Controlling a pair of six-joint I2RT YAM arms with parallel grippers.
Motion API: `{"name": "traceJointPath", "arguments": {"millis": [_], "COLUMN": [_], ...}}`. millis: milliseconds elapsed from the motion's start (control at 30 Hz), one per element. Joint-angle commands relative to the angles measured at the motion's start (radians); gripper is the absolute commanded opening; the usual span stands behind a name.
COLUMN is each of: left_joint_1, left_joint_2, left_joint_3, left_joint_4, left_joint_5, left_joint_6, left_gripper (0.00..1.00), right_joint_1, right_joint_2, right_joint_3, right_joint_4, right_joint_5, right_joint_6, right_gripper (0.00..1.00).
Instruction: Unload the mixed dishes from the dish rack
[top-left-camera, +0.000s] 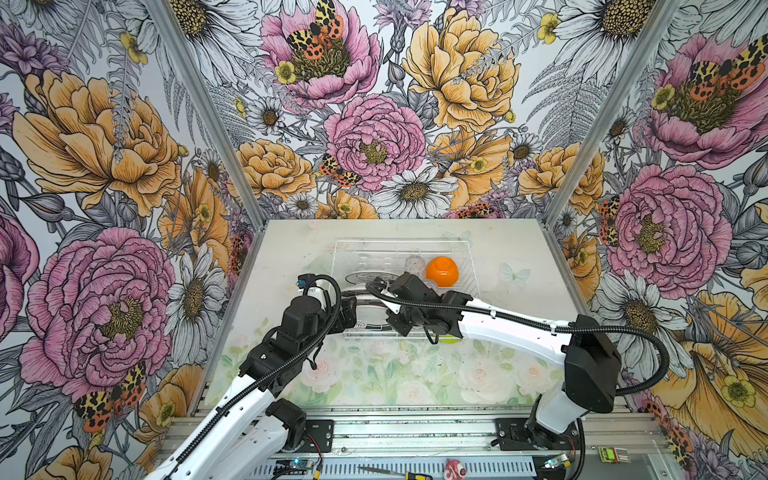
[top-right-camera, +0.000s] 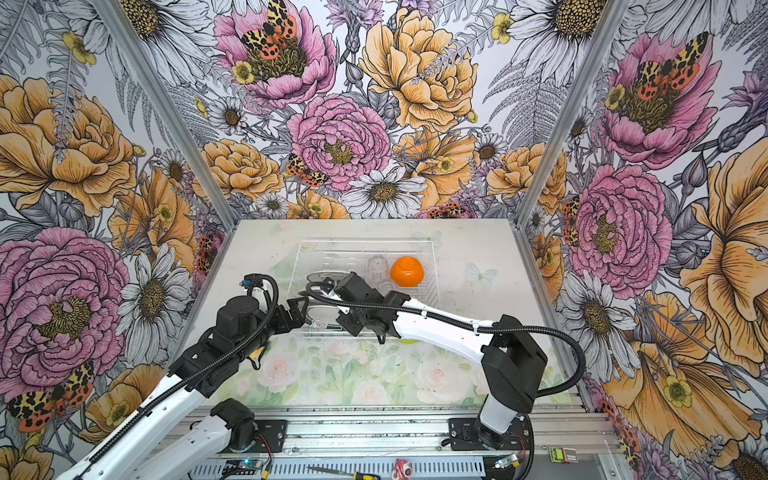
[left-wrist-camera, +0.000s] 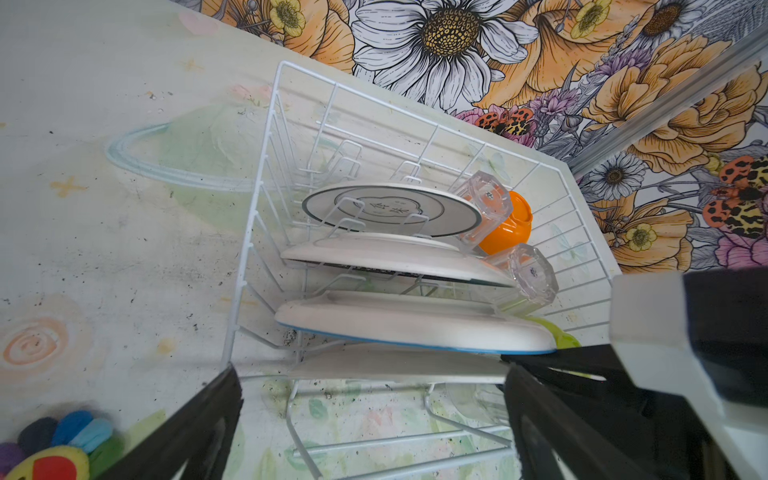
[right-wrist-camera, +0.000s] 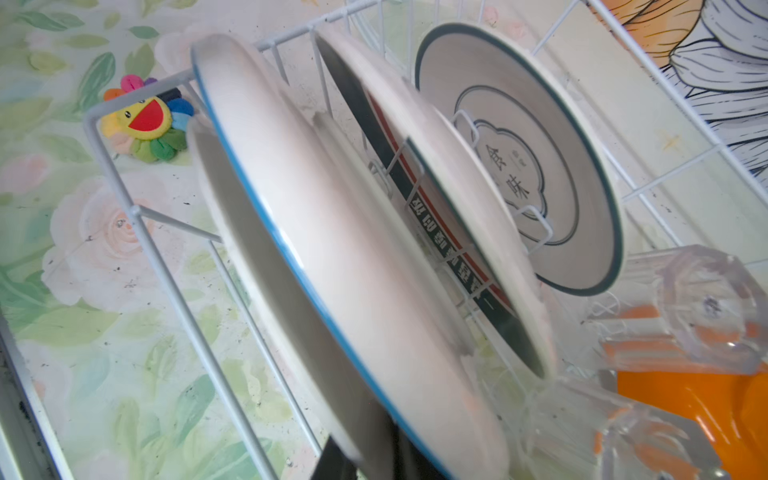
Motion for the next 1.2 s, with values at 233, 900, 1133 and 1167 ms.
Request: {"name": "traceJointPath", "arguments": {"millis": [233, 900, 1133, 1167], "left_joint_1": [0.007, 0.012, 0.013, 0.013], "left_joint_2": [0.0, 0.006, -0.011, -0.015], "left_joint_3": [-0.012, -0.026, -0.031, -0.032], "left_joint_4": [0.008, 0.028, 0.027, 0.028], "left_joint_5": [-0.033, -0.034, -0.029, -0.028], "left_joint_6": [-0.007, -0.004, -0.006, -0.006], "left_gripper": [0.99, 0.99, 0.99, 0.99], "right_joint_1": [0.037, 0.033, 0.027, 0.026], "right_joint_2": [-0.059, -0.166, -0.202, -0.21], "right_joint_3": [-0.03, -0.096, -0.116, -0.12], "right_joint_4": [0.086, 0.183, 0.203, 0.207], "right_joint_5": [0.053, 0.118, 0.127, 0.131], "right_joint_6": [0.007, 0.036, 0.06, 0.062], "right_gripper": [0.01, 0.0, 0.0, 0.0]}}
